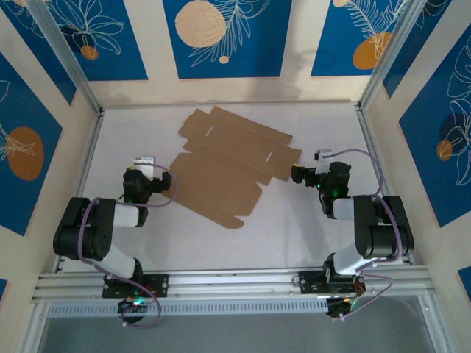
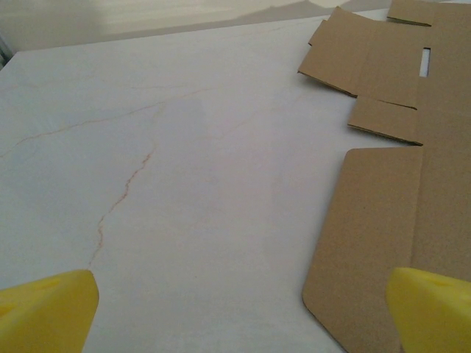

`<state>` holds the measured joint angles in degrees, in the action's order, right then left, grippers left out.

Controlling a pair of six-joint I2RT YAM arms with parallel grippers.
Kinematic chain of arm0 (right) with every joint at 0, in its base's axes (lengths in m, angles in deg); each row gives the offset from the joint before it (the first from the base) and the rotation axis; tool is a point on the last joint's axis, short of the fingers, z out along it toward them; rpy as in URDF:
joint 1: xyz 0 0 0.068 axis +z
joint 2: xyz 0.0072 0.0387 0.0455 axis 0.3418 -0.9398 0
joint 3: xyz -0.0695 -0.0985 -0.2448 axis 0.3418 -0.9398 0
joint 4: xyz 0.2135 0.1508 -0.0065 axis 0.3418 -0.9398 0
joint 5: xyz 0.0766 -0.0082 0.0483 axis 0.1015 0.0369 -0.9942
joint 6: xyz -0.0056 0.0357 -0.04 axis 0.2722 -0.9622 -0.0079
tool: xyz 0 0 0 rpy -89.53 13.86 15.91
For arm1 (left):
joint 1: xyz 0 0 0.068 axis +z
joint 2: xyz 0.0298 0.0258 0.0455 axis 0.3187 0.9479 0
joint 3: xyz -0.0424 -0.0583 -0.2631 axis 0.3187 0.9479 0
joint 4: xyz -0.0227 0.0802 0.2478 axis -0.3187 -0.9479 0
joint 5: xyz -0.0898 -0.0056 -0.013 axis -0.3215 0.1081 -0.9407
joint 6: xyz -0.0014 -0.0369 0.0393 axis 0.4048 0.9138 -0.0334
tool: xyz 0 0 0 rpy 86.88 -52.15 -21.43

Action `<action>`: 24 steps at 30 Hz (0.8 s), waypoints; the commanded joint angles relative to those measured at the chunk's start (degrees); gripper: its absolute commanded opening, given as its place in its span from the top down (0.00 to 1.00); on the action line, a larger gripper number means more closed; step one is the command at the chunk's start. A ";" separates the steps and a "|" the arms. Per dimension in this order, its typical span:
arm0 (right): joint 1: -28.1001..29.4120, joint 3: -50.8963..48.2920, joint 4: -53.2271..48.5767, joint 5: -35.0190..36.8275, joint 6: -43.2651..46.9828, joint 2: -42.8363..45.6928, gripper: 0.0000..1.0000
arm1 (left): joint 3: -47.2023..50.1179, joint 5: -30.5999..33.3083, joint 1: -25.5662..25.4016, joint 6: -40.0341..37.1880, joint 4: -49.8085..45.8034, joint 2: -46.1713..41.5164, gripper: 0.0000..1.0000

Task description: Fold the paper box

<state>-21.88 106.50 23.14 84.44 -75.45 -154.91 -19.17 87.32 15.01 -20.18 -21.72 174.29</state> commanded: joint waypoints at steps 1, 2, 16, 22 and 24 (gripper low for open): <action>0.02 0.95 1.39 0.31 -0.32 -0.54 0.01 | -1.07 -1.73 -0.02 -0.79 0.99 0.35 0.00; 0.00 0.95 1.39 0.33 -0.29 -0.60 0.01 | -0.90 -1.53 -0.03 -0.80 1.29 0.20 0.00; 20.36 26.57 -41.80 14.59 3.11 27.27 0.01 | -23.39 10.56 -15.67 8.80 -39.68 -28.32 0.00; 25.39 51.41 -71.14 17.62 -17.65 28.10 0.01 | -47.40 11.01 -29.74 13.60 -76.53 -25.25 0.00; 21.60 57.38 -79.04 8.79 -26.21 28.25 0.01 | -48.43 15.51 -29.61 21.71 -80.45 -25.23 0.00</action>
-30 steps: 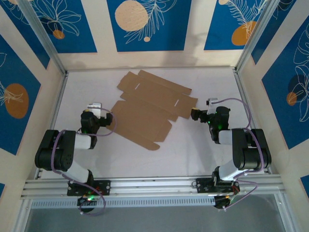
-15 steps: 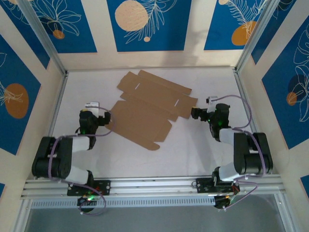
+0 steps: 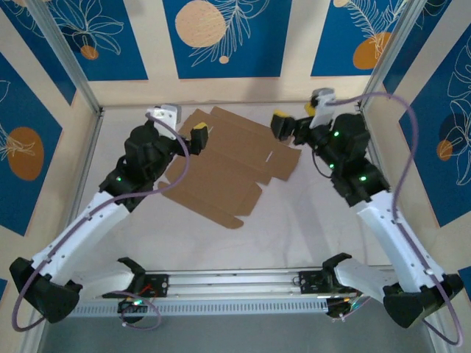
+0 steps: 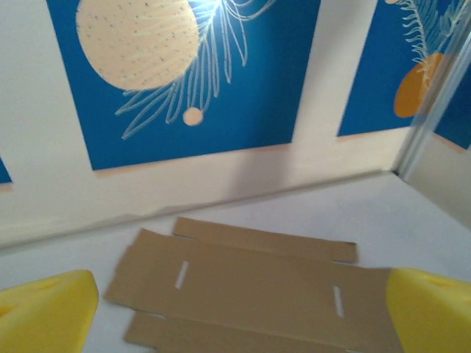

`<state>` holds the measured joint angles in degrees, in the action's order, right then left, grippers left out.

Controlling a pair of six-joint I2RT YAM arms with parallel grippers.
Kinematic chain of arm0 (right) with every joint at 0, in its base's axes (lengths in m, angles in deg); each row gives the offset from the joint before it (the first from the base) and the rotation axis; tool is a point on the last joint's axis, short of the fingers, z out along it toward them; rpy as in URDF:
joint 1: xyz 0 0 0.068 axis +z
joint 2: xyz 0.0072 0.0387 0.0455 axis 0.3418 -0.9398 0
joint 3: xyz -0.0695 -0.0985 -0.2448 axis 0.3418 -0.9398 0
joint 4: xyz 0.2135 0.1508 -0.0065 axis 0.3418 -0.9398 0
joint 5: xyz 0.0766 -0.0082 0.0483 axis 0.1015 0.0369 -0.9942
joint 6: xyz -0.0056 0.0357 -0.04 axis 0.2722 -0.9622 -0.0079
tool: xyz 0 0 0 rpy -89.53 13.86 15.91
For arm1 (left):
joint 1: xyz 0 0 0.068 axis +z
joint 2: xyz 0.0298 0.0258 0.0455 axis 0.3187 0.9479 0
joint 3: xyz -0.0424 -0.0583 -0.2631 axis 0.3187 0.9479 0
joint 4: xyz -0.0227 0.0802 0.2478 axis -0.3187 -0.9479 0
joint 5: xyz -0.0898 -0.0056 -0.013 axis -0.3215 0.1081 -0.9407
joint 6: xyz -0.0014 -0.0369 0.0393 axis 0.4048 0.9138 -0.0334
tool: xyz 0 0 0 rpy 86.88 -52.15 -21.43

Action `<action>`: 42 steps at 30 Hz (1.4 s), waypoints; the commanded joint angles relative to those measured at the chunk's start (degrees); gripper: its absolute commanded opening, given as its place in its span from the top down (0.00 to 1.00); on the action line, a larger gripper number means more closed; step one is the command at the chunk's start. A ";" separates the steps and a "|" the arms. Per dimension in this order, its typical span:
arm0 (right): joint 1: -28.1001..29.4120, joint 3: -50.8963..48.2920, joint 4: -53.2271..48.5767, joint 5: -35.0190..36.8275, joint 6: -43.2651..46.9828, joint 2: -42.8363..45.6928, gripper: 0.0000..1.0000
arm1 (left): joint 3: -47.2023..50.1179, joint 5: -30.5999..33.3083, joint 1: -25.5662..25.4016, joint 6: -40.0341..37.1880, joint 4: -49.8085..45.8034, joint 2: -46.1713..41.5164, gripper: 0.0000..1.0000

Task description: Fold the paper box

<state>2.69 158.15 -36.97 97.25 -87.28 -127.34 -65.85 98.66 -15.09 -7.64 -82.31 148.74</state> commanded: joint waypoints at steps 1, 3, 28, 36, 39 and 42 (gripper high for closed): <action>-5.28 4.64 -16.23 -11.75 -14.75 1.53 0.01 | 1.04 4.72 1.10 15.84 -18.68 -0.83 0.00; -8.83 -0.36 -9.84 -19.77 -19.35 2.87 0.01 | 5.72 -4.31 3.51 19.24 -14.53 -3.26 0.00; -0.41 -0.88 -15.07 -27.64 -29.30 -42.71 1.00 | -2.17 -29.35 6.35 25.96 -15.73 39.78 0.73; 3.77 -2.86 -9.73 -27.13 -28.28 -47.52 1.00 | -6.64 -29.34 9.95 22.41 -18.04 44.73 1.00; 4.19 0.17 -14.00 -25.86 -29.60 -51.67 1.00 | -7.07 -28.40 10.91 22.83 -20.02 46.02 1.00; 4.78 1.44 -16.57 -23.81 -29.91 -53.89 1.00 | -4.66 -29.24 10.28 25.13 -20.97 45.65 1.00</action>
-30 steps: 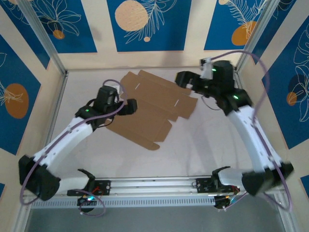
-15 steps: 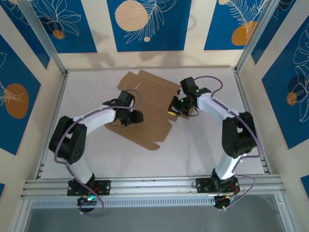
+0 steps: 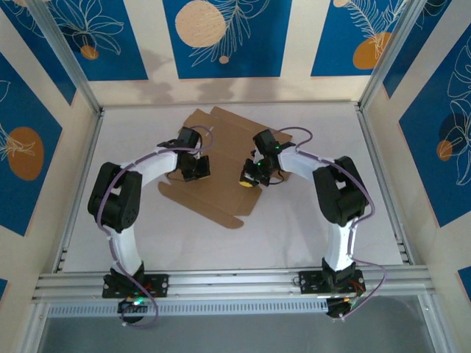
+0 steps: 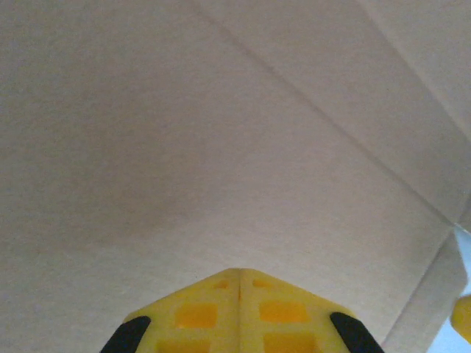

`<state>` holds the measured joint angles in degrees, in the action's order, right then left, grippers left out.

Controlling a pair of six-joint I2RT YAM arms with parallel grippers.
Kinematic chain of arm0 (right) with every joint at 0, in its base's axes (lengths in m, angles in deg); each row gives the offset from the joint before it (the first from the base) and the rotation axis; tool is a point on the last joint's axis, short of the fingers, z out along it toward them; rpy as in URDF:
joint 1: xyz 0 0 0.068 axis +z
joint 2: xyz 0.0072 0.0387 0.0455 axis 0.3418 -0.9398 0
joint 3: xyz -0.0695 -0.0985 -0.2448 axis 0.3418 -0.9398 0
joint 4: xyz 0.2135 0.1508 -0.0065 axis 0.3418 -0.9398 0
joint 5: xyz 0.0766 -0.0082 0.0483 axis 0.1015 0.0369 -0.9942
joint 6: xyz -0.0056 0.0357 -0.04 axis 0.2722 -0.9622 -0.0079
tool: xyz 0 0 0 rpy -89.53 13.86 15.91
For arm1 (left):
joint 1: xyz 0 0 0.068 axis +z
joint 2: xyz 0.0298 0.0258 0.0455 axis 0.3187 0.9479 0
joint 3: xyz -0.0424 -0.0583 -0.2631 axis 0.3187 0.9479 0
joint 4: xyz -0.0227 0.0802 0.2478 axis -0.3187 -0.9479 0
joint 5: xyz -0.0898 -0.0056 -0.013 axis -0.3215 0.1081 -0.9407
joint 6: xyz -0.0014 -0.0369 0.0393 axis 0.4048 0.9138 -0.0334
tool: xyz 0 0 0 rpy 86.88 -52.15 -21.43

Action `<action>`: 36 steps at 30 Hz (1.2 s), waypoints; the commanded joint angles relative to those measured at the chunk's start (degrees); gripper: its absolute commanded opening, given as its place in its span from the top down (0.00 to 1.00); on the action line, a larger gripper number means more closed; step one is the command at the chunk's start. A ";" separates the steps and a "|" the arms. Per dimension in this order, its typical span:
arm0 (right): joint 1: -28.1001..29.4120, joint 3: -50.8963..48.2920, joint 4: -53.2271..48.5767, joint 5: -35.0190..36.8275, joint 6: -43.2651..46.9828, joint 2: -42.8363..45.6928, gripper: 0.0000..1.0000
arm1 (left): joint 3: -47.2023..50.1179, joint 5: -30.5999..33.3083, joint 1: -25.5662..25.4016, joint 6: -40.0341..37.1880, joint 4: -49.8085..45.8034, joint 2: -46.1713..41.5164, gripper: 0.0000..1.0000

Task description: Fold the paper box

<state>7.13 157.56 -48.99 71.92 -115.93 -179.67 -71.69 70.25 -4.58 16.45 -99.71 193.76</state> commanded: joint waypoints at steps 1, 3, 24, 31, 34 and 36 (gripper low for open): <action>0.55 2.16 -5.28 2.95 -1.06 -1.83 1.00 | 2.24 -0.83 -0.54 1.46 -3.79 0.31 1.00; 0.97 2.37 -6.27 5.71 -0.02 -2.36 1.00 | 4.42 -0.87 -0.91 2.18 -4.26 -0.37 1.00; -3.08 2.16 -13.06 16.89 4.91 0.56 0.95 | 15.89 -7.83 -12.57 9.75 -1.25 -5.27 1.00; -0.25 0.80 -9.15 12.32 8.31 7.85 0.79 | 9.76 -5.03 -10.36 3.54 -5.25 -8.59 0.95; 1.53 -0.53 -5.18 10.70 10.28 10.95 0.71 | 5.56 -6.74 -9.23 -1.69 -4.98 -11.69 0.82; 3.02 0.62 -5.08 10.44 11.64 10.92 0.71 | 3.35 -6.28 -6.83 -3.75 -4.51 -14.00 0.69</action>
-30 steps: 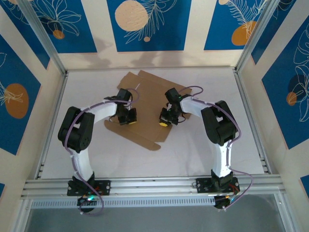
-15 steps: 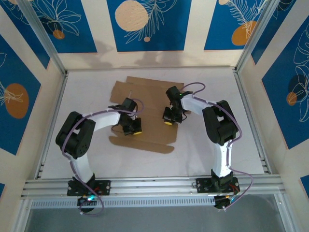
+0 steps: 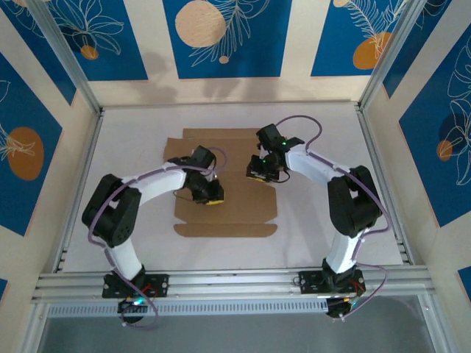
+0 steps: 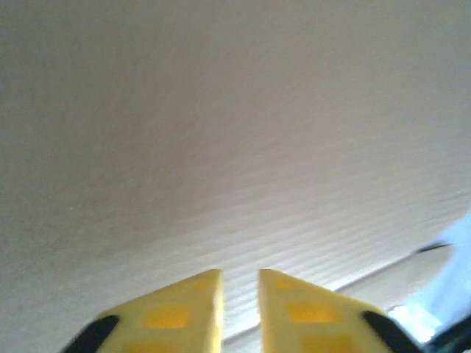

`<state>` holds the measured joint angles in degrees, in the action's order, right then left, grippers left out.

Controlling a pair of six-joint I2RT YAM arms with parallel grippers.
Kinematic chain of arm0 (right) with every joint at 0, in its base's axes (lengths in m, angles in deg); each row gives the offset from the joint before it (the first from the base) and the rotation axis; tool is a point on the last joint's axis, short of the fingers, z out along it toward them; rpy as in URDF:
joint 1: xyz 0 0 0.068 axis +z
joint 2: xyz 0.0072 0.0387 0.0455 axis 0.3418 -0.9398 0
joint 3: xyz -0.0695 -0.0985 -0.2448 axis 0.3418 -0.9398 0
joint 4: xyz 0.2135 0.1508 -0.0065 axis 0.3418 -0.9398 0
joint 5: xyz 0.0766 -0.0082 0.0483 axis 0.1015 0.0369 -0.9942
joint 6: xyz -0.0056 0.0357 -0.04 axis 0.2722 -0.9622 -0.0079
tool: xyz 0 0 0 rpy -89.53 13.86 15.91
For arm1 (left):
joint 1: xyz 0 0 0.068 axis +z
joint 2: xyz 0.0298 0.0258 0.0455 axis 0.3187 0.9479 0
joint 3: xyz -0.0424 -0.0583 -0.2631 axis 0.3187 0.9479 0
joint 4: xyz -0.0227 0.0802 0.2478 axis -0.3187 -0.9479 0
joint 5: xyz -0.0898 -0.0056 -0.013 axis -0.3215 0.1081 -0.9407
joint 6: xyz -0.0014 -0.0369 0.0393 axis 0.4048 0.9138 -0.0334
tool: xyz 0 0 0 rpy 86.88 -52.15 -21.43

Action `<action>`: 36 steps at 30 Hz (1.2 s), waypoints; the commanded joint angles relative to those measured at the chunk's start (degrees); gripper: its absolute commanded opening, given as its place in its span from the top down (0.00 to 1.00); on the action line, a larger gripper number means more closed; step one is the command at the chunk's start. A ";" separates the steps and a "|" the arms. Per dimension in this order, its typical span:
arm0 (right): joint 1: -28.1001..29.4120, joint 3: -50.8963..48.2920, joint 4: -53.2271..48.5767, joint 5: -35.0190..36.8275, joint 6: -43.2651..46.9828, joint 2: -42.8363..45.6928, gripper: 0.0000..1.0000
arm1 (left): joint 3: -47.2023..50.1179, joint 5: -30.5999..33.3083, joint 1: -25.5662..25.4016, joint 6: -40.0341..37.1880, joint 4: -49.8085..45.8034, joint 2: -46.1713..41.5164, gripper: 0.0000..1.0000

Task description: Fold the paper box

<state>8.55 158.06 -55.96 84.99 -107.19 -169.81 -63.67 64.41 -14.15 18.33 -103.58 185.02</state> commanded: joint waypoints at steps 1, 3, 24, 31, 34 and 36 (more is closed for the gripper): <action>2.05 1.86 0.43 -3.13 3.45 -0.02 0.73 | -5.59 -0.41 4.22 -5.98 -0.70 -5.84 0.63; 3.43 5.04 -2.25 -5.28 4.55 -3.02 0.77 | -7.19 -0.55 8.82 -5.88 -0.50 -6.68 0.47; 6.97 0.07 -0.56 -7.32 3.39 -10.92 0.96 | -31.07 2.85 34.82 -17.86 -7.15 18.35 0.26; 6.99 -0.65 -1.48 -8.10 4.58 -11.17 0.95 | -39.73 -4.87 35.23 -21.50 -12.17 28.55 0.27; 7.00 -1.10 -2.04 -8.17 5.39 -10.71 0.94 | -39.91 -7.74 35.86 -21.26 -11.48 30.29 0.27; 6.96 -1.28 -2.29 -8.47 5.88 -10.43 0.94 | -39.85 -8.24 36.31 -21.44 -11.36 31.00 0.27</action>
<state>15.78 157.65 -55.77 78.47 -102.78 -180.48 -102.09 60.32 21.24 -1.56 -112.86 214.53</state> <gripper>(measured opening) 0.069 0.730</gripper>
